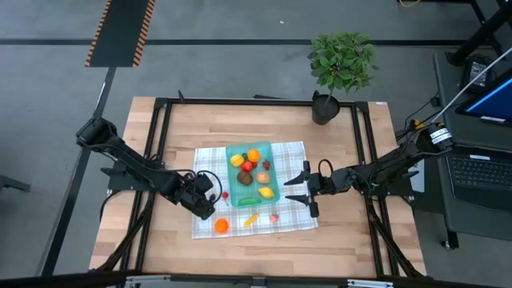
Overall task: Pick and placing Produce into tupperware
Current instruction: Put the black raspberry into the blue bin
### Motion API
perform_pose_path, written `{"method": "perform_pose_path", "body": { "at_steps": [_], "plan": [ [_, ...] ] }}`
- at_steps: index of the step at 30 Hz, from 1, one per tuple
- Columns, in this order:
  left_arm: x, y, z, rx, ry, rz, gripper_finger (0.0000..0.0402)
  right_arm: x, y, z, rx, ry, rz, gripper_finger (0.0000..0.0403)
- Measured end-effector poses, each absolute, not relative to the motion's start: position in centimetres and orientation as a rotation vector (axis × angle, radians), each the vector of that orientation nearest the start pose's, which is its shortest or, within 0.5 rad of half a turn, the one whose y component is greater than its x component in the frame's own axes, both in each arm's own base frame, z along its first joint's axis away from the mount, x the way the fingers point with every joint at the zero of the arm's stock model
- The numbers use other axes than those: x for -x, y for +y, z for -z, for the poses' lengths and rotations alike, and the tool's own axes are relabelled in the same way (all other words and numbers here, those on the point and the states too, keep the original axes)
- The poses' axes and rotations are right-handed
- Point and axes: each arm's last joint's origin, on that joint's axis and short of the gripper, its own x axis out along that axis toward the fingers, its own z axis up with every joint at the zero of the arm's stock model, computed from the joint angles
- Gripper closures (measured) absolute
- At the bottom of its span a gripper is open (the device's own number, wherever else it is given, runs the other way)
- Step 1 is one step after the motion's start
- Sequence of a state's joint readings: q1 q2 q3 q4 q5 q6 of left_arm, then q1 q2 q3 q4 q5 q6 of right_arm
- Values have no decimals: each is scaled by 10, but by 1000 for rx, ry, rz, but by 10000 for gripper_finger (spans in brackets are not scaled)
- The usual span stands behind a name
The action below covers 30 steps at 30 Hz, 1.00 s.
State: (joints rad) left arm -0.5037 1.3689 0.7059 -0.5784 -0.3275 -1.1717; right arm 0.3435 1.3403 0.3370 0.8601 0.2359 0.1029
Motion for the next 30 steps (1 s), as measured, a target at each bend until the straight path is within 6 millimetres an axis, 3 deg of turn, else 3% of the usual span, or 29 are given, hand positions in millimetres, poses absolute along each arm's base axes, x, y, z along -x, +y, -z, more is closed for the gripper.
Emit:
{"method": "perform_pose_path", "body": {
  "at_steps": [16,30],
  "plan": [
    [-207,-101,-169,561,1015,-509,82,-225,73,-173,-63,142,-100,187],
    [-221,-95,-138,648,1075,-665,82,-225,73,-171,-59,155,-100,187]
  ]
}}
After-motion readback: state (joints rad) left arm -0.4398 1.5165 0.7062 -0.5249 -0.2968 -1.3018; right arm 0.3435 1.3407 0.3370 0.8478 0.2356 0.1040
